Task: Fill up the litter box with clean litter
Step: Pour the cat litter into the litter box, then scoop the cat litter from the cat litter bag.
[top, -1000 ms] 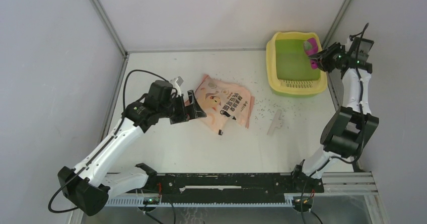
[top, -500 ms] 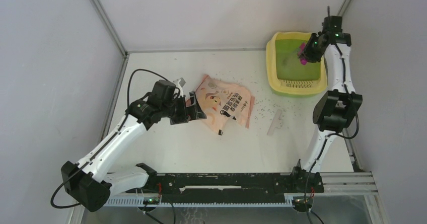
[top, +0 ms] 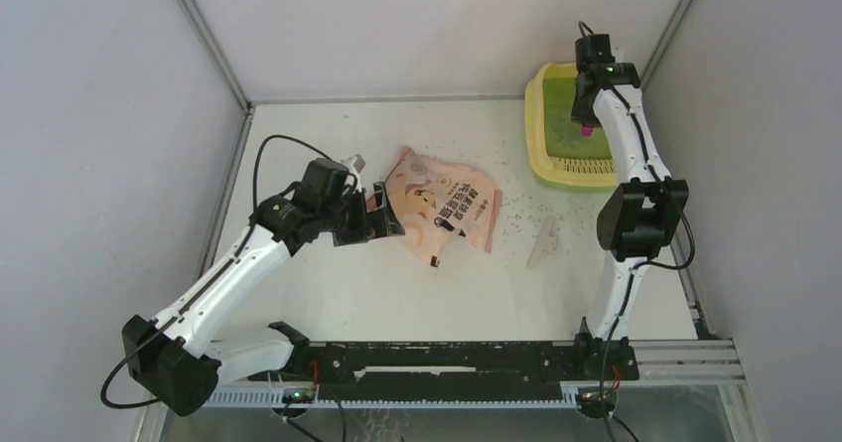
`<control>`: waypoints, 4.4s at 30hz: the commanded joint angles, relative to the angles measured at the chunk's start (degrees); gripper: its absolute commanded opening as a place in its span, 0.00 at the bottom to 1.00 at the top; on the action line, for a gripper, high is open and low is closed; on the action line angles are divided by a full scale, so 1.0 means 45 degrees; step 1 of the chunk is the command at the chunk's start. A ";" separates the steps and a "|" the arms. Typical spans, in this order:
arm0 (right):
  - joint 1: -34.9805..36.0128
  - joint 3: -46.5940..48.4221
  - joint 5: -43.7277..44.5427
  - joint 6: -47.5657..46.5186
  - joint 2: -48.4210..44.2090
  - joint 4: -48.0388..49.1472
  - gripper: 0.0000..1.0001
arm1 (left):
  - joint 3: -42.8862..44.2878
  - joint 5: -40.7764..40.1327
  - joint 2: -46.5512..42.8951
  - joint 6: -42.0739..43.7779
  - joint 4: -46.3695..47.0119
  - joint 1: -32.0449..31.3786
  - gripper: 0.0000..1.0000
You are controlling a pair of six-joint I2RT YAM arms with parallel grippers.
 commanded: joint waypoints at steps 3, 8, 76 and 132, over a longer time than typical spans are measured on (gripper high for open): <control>0.0610 -0.1441 0.1016 -0.0441 -0.2379 0.1295 0.00 | 0.0692 -0.0763 -0.0061 0.0430 0.0091 -0.0073 1.00; 0.0670 -0.2551 0.0994 -0.0589 -0.3107 0.1731 0.00 | 0.0985 -0.1039 0.0505 0.0467 0.0170 -0.0070 1.00; 0.2314 -2.2498 -1.6085 0.5238 -1.6470 0.9783 0.00 | 0.5843 -0.3310 0.7114 -0.1758 -0.1110 0.2028 1.00; 0.6363 -1.4312 -1.1152 0.9837 -0.4337 1.3177 0.00 | 1.3620 -0.0293 1.5421 0.1230 -0.2284 0.5898 0.97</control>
